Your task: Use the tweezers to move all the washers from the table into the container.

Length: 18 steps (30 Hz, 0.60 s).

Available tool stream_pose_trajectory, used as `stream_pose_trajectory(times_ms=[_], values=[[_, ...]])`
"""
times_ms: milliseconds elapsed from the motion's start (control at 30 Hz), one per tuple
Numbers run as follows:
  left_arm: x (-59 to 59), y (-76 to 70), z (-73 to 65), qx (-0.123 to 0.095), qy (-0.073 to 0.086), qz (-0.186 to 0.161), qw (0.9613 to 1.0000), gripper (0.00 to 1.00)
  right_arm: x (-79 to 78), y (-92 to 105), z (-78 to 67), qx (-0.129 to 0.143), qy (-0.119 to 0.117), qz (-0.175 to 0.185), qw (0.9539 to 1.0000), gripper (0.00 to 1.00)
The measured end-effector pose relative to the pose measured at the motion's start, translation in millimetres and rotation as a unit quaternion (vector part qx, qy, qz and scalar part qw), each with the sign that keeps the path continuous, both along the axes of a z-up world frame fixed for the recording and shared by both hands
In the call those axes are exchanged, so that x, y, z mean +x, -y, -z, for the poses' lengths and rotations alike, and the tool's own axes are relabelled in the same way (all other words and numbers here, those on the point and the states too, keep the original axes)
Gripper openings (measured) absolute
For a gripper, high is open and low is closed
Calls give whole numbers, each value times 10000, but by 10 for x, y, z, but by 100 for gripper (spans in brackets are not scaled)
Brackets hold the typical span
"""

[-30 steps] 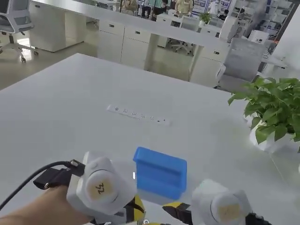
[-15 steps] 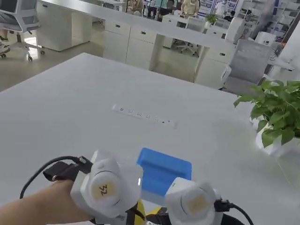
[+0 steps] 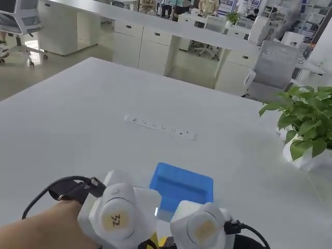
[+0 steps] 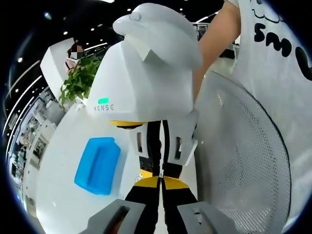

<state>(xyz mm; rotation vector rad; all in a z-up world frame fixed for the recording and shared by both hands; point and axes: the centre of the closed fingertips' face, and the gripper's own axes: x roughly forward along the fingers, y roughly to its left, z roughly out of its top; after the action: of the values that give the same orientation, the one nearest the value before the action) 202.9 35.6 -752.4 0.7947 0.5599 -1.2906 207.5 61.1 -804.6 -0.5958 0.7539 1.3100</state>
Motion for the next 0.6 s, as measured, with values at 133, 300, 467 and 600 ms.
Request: stream_pose_trajectory(times_ms=[133,300,467,600], values=[[-14,-26,3,70,11,16,10000,0,-17,-6,14,35,5,4,10000,6],[56,-26,-38,-416,-102,-728,9964,0,6,37,-22,79,124,109,9998,4],[87,-83,-76,-722,-21,-1201,9901,5,11,51,-91,227,21,177,9996,3],[69,-199,-124,-1076,2,-1747,9787,21,60,54,-171,369,-5,259,9990,2]])
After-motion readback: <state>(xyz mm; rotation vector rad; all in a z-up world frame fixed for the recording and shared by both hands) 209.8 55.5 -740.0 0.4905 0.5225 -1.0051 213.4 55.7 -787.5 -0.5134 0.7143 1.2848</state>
